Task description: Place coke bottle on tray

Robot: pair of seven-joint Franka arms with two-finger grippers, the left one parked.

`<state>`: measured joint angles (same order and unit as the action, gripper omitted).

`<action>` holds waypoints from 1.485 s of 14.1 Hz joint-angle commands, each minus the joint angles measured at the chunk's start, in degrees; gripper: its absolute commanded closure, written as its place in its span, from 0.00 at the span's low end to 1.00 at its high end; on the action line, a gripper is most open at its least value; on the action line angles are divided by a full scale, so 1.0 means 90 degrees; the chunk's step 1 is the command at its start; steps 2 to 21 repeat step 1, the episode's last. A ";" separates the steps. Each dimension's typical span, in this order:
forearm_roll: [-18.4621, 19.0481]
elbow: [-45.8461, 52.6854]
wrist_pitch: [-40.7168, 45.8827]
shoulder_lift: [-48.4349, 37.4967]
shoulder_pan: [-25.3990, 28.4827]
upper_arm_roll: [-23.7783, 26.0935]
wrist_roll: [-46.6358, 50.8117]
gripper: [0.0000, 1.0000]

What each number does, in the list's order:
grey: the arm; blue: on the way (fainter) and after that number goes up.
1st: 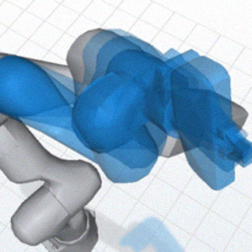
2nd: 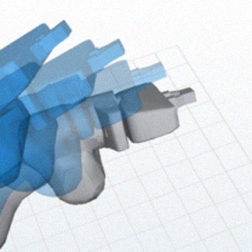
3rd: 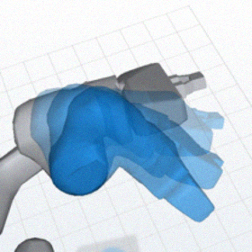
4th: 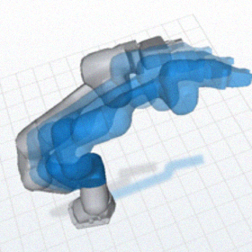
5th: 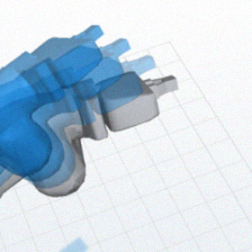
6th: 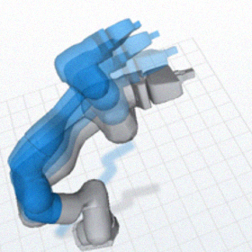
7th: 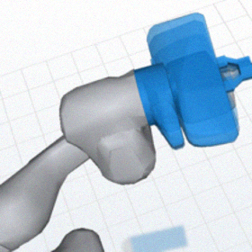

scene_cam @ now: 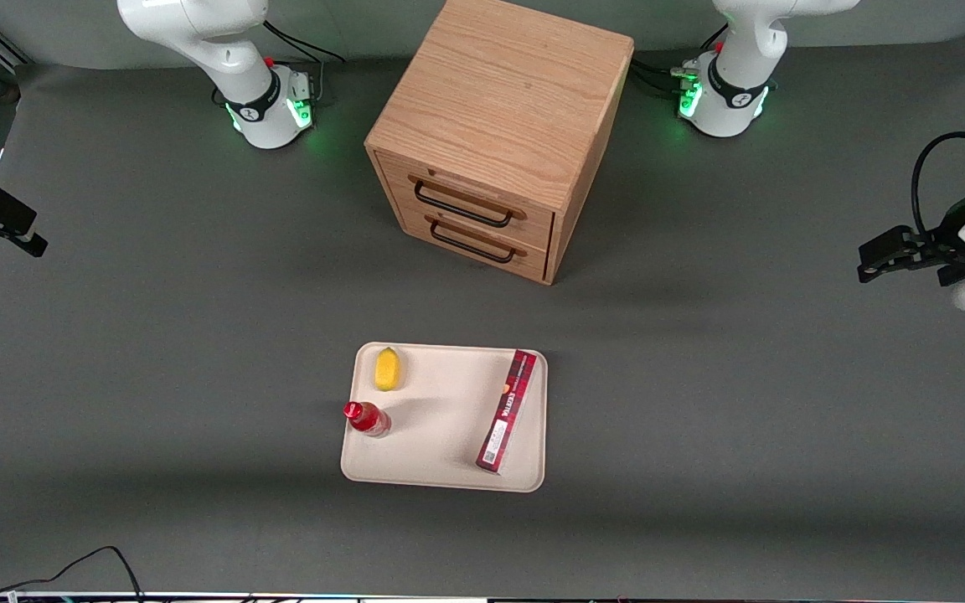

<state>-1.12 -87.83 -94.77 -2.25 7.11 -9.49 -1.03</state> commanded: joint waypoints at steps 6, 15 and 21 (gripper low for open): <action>0.0046 0.0071 0.0003 0.0084 0.0119 -0.0137 0.0007 0.00; 0.0046 0.0071 0.0003 0.0084 0.0119 -0.0137 0.0007 0.00; 0.0046 0.0071 0.0003 0.0084 0.0119 -0.0137 0.0007 0.00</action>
